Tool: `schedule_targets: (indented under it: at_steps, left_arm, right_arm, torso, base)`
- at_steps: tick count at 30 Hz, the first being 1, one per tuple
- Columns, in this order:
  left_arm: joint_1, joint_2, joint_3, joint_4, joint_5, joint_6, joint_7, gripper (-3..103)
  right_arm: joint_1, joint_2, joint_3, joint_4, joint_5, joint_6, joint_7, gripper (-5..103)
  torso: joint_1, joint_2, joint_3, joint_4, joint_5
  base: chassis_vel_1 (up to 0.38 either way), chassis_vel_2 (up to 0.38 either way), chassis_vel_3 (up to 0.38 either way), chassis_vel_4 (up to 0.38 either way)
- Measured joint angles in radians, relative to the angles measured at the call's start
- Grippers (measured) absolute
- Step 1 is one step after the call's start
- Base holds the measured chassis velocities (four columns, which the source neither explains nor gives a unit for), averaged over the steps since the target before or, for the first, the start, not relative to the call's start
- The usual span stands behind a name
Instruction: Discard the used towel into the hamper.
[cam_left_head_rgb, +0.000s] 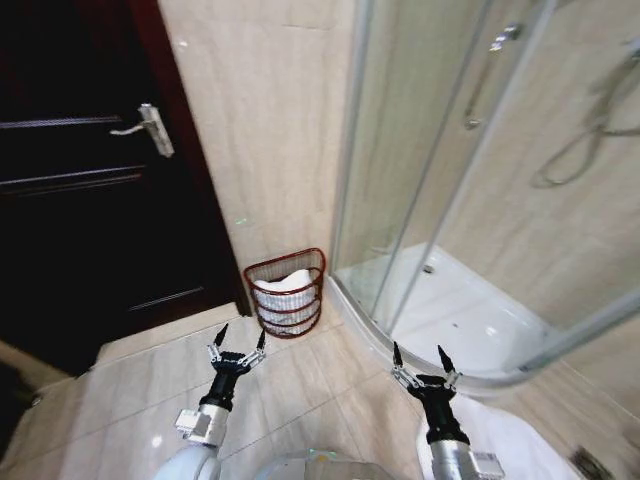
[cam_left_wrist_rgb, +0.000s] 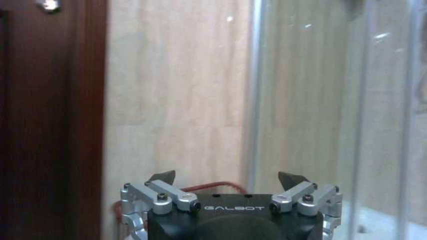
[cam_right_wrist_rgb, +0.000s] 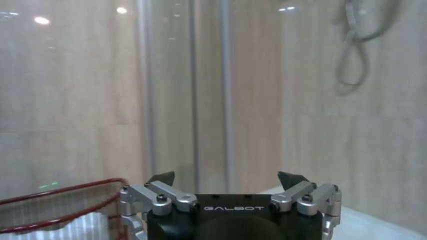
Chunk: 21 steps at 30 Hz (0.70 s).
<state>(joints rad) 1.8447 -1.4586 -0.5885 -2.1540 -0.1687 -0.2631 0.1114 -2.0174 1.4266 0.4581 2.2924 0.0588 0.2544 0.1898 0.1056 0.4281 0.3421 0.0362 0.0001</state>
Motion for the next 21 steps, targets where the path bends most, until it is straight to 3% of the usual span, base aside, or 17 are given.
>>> schedule_targets:
  at_steps: [12,21]
  left_arm:
    - [0.004,-0.001,-0.009,0.003,-0.013,-0.026,0.014,100]
    - [0.012,0.001,-0.017,0.006,-0.016,-0.043,0.018,100]
  right_arm:
    - [-0.033,0.002,0.0,0.008,0.011,-0.009,0.019,100]
    - [-0.04,0.005,0.001,0.006,0.009,-0.004,0.018,100]
  torso:
    - [0.0,0.0,0.0,0.0004,-0.0002]
    - [0.0,0.0,0.0,0.0003,-0.0001]
  base:
    - [-0.035,-0.036,-0.032,-0.038]
    - [-0.061,-0.135,0.053,0.135]
